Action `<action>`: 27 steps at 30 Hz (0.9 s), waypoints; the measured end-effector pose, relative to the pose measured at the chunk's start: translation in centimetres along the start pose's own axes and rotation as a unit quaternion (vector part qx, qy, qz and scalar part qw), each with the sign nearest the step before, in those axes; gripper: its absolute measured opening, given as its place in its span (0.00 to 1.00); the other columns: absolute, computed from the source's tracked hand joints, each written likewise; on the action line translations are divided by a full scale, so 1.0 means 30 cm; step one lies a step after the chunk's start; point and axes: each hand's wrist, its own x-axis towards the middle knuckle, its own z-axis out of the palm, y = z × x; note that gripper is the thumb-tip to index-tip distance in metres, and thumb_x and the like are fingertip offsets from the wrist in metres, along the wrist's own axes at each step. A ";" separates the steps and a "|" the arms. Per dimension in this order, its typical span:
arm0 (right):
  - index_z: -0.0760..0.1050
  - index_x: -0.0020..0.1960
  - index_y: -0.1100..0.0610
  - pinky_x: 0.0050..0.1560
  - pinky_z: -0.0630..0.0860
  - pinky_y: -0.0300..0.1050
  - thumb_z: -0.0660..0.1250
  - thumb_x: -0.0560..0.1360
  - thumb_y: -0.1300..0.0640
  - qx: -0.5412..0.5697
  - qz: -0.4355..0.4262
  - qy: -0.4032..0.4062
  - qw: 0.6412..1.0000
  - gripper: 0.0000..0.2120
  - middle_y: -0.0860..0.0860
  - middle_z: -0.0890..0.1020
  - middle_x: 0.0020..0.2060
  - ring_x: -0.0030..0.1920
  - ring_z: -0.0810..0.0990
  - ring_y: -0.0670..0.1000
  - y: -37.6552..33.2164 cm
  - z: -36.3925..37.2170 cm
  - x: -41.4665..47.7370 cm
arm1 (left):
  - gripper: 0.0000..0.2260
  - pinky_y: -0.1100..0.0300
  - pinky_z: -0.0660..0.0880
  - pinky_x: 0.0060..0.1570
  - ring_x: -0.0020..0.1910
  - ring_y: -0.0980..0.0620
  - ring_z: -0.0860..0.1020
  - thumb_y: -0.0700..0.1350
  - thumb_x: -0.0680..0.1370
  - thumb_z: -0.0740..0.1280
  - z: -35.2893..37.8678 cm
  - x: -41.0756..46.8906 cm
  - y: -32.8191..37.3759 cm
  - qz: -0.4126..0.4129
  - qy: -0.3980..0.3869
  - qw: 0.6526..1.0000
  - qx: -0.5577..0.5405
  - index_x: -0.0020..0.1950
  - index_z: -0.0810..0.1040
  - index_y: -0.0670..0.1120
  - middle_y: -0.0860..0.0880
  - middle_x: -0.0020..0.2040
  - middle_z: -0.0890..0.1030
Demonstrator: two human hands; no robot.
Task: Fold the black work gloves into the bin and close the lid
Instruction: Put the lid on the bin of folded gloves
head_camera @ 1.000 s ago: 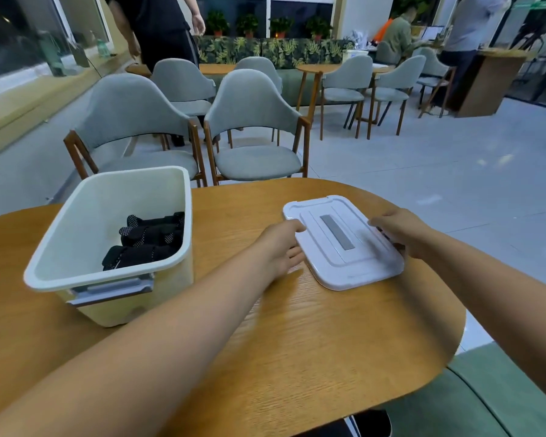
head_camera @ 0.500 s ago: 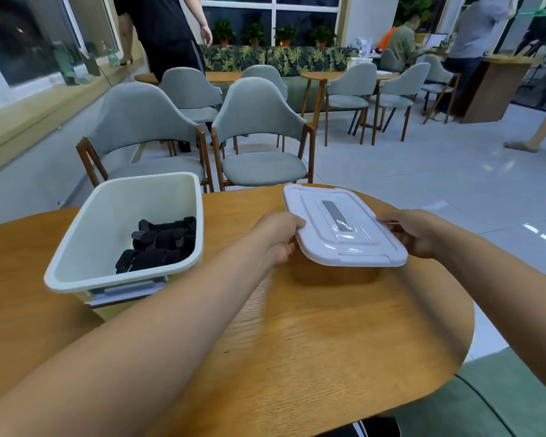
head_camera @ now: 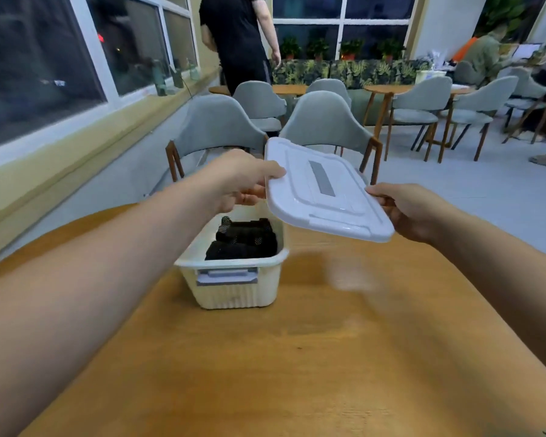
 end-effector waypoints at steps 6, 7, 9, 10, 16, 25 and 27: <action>0.84 0.51 0.61 0.38 0.81 0.41 0.73 0.83 0.56 -0.067 -0.048 -0.081 0.993 0.08 0.53 0.86 0.36 0.34 0.84 0.48 -0.019 0.263 0.010 | 0.19 0.52 0.72 0.44 0.46 0.47 0.81 0.59 0.80 0.72 -0.268 -0.051 -0.169 -0.039 0.058 0.982 0.174 0.54 0.83 0.43 0.46 0.51 0.85; 0.85 0.55 0.61 0.41 0.83 0.42 0.73 0.82 0.55 -0.082 -0.051 -0.086 0.992 0.09 0.55 0.88 0.41 0.39 0.87 0.50 -0.016 0.295 0.017 | 0.21 0.51 0.71 0.42 0.45 0.46 0.79 0.61 0.80 0.71 -0.296 -0.054 -0.197 -0.049 0.057 0.977 0.200 0.52 0.81 0.42 0.46 0.49 0.84; 0.85 0.57 0.61 0.43 0.84 0.43 0.73 0.82 0.54 -0.100 -0.048 -0.089 0.990 0.10 0.56 0.89 0.45 0.42 0.88 0.52 -0.006 0.347 0.034 | 0.21 0.51 0.67 0.39 0.41 0.44 0.73 0.62 0.81 0.69 -0.335 -0.057 -0.238 -0.055 0.056 0.965 0.250 0.46 0.76 0.43 0.44 0.44 0.80; 0.85 0.58 0.62 0.43 0.84 0.43 0.73 0.83 0.55 -0.105 -0.046 -0.091 0.989 0.10 0.56 0.89 0.45 0.42 0.88 0.52 0.000 0.364 0.037 | 0.21 0.51 0.66 0.38 0.40 0.44 0.71 0.62 0.81 0.68 -0.342 -0.059 -0.249 -0.054 0.057 0.960 0.270 0.44 0.75 0.44 0.43 0.42 0.78; 0.84 0.59 0.60 0.42 0.84 0.42 0.72 0.83 0.54 -0.133 -0.037 -0.088 0.986 0.10 0.57 0.89 0.49 0.41 0.89 0.51 0.034 0.405 0.049 | 0.22 0.52 0.70 0.39 0.41 0.45 0.76 0.63 0.83 0.65 -0.341 -0.047 -0.277 -0.038 0.077 0.938 0.335 0.46 0.78 0.44 0.42 0.45 0.81; 0.83 0.60 0.60 0.46 0.86 0.44 0.71 0.84 0.53 -0.091 -0.015 -0.100 0.991 0.11 0.56 0.90 0.48 0.45 0.90 0.52 0.052 0.439 0.052 | 0.20 0.54 0.64 0.34 0.35 0.47 0.69 0.59 0.84 0.64 -0.348 0.000 -0.316 -0.038 0.095 0.941 0.322 0.43 0.73 0.44 0.44 0.39 0.74; 0.83 0.60 0.59 0.48 0.86 0.45 0.71 0.84 0.53 -0.080 -0.017 -0.102 0.991 0.10 0.55 0.90 0.47 0.45 0.90 0.52 0.054 0.443 0.048 | 0.21 0.54 0.65 0.34 0.34 0.47 0.69 0.60 0.84 0.65 -0.352 0.005 -0.333 -0.043 0.094 0.948 0.299 0.42 0.72 0.45 0.44 0.38 0.73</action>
